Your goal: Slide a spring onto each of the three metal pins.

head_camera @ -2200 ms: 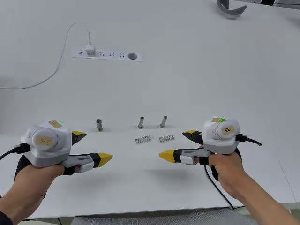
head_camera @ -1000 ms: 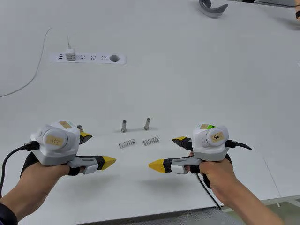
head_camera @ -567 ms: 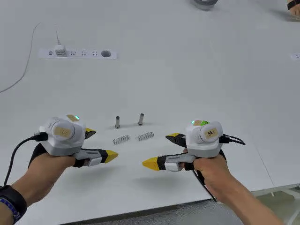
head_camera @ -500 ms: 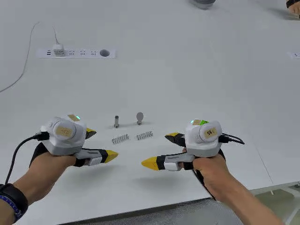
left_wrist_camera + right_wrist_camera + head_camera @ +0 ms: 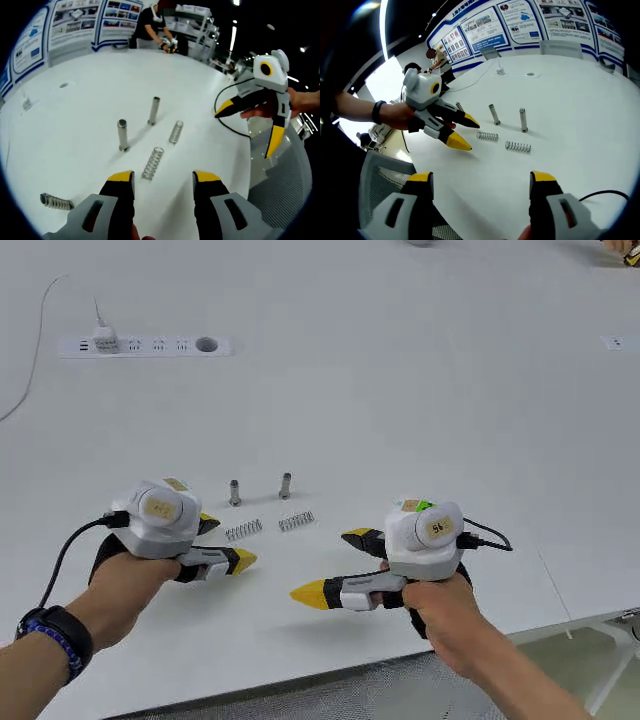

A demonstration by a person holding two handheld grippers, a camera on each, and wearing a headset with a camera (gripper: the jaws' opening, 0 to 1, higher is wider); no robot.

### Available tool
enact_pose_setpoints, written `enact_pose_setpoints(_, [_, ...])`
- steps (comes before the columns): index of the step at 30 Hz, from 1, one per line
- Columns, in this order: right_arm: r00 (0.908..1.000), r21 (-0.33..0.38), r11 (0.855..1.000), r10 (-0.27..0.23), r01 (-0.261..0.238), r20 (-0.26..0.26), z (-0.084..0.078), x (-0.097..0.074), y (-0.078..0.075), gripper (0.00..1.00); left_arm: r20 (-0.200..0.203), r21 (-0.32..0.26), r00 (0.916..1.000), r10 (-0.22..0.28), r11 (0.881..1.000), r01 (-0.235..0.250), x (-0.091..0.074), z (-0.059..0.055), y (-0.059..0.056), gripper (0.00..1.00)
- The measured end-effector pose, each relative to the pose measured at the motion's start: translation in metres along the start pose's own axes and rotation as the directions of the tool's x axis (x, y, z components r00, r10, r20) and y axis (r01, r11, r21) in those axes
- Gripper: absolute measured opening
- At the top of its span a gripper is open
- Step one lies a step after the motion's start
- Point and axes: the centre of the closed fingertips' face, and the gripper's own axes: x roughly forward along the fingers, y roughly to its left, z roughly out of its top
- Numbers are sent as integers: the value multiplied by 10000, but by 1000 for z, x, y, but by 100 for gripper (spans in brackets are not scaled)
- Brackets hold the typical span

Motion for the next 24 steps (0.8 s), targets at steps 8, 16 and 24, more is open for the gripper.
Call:
enact_pose_setpoints(8, [10000, 168, 9999, -8, 7, 34, -2, 0, 1, 80, -316, 54, 9995, 49, 10000, -48, 11, -6, 4, 37])
enact_pose_setpoints(16, [10000, 168, 9998, 70, -70, -2, -3, 2, 4, 80, -331, 206, 9974, 643, 9978, -636, 12, -2, 16, 23])
enact_pose_setpoints(24, [9999, 227, 9996, 141, -140, -43, -5, 2, 6, 80, -490, 609, 9914, 1214, 9911, -1183, 12, -1, 23, 11])
